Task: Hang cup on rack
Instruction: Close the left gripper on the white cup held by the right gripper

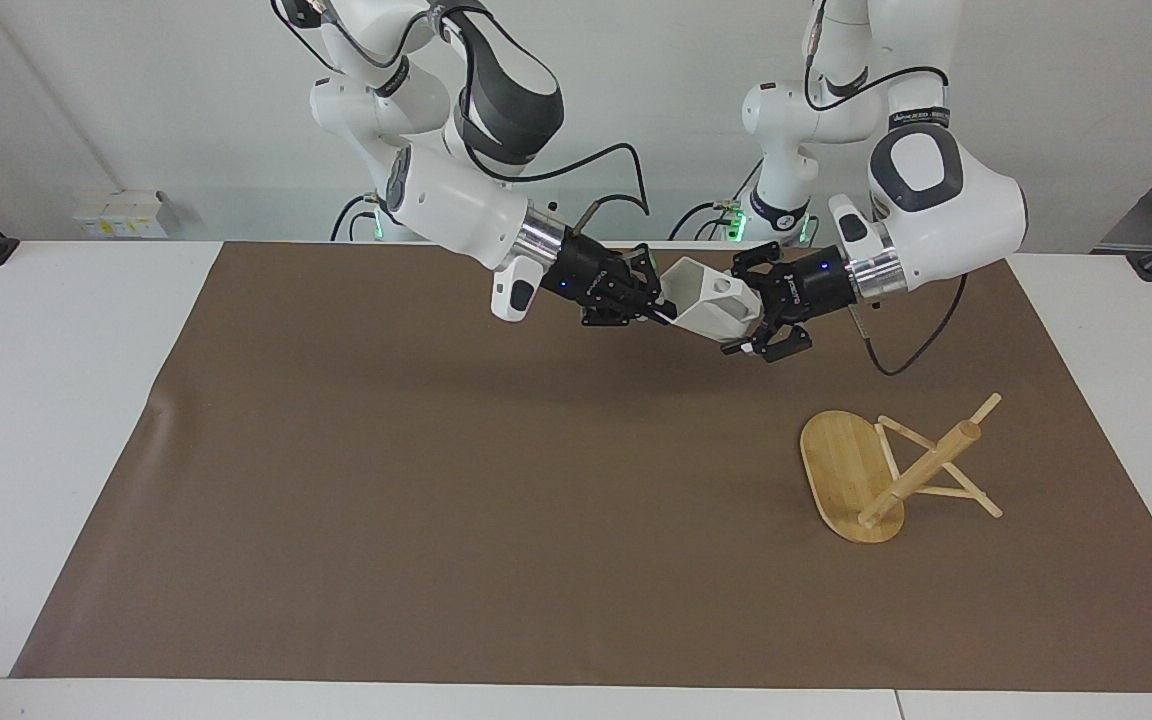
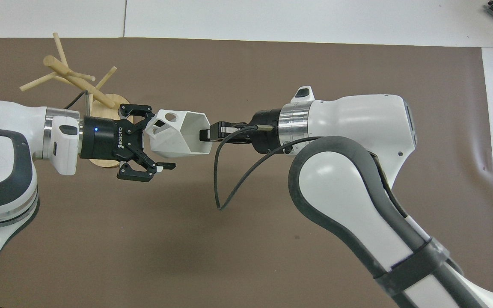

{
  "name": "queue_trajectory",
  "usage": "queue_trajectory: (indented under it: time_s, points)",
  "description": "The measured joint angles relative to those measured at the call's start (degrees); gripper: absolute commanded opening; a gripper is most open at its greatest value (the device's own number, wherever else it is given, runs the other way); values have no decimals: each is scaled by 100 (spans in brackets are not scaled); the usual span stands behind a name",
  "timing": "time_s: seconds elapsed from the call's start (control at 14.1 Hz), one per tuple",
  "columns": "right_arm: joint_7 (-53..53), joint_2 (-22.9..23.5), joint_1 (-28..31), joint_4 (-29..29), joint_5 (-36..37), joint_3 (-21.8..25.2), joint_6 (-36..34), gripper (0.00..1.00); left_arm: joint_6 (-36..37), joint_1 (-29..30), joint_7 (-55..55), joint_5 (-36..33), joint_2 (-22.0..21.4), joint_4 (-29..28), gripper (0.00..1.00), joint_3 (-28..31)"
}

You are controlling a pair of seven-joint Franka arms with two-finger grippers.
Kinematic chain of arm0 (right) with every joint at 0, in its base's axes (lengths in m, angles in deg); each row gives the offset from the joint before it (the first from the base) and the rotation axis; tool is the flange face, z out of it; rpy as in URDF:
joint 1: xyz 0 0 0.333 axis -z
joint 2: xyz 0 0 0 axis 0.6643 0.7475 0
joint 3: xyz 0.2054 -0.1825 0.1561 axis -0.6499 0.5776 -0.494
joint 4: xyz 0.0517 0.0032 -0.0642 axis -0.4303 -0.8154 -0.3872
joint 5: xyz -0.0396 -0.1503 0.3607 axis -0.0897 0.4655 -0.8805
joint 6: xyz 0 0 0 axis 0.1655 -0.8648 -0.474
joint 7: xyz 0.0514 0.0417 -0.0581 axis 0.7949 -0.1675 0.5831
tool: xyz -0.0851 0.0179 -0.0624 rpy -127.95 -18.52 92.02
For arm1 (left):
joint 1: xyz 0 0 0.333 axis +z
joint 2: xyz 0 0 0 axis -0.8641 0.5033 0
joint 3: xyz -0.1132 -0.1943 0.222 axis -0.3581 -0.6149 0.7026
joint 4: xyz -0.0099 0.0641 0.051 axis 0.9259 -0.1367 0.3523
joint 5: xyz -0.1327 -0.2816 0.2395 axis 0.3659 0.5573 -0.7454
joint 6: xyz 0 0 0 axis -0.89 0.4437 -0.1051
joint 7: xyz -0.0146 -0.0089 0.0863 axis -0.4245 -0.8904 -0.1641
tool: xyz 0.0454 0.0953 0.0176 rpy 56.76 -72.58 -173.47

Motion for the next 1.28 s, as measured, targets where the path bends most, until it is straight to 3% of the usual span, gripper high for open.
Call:
queue_trajectory:
  time_s: [0.64,0.85,0.92,0.99,1.06,1.28]
  points:
    - [2,10,-5,6,8,0,-4,0,-14,-2,17,16,-11,-34,0,3]
    - [1,11,-6,7,8,0,-5,26,-14,-2,23,16,-13,-35,0,3]
    - [-3,11,-8,7,8,0,-5,55,-24,-2,50,19,-13,-35,0,4]
    - [-5,11,-10,7,8,0,-5,89,-35,-2,65,21,-13,-35,0,6]
    - [-6,11,-10,7,8,0,-5,100,-39,-2,71,21,-13,-35,0,7]
    - [-6,11,-9,8,8,0,-5,100,-45,-2,94,22,-13,-35,0,8]
